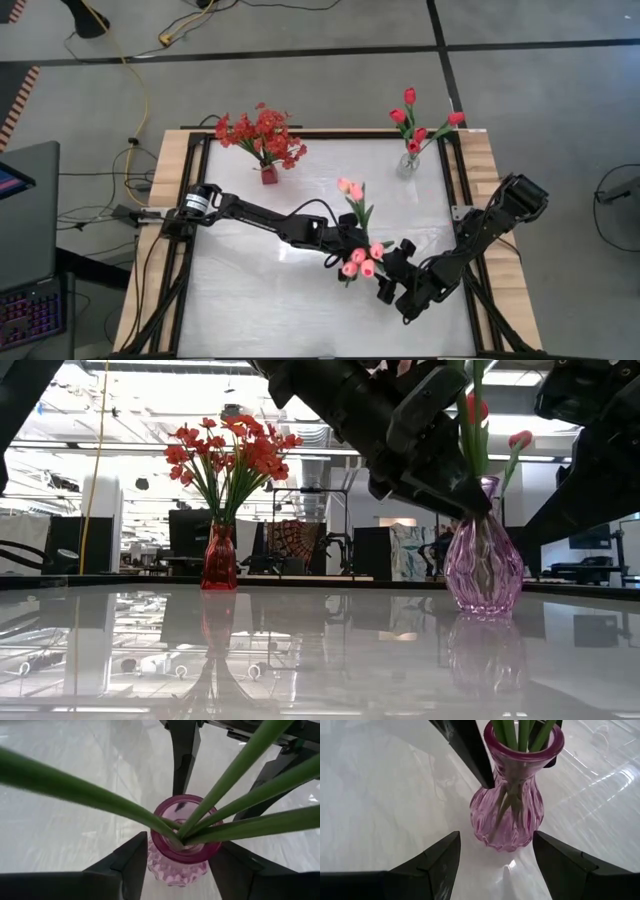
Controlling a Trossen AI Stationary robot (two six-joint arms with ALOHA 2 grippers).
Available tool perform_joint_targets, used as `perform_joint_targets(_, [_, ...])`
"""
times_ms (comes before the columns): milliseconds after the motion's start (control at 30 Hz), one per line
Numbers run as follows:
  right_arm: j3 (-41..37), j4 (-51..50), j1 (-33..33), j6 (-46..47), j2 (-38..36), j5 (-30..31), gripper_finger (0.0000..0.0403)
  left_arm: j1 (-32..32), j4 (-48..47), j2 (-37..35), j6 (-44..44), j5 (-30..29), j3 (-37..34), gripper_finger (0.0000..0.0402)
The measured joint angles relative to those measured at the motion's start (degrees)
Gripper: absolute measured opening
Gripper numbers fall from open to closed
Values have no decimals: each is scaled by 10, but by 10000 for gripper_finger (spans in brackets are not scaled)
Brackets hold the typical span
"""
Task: Sort flowers into vase by color
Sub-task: Adjust the pink tulips in the purple flower vase
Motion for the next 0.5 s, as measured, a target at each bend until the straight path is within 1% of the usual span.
perform_joint_targets(200, [0,0,0,-2,0,0,276,0,-2,0,0,5,0,209])
perform_joint_targets(500, [0,0,0,-14,0,-2,276,0,-6,0,7,26,0,211])
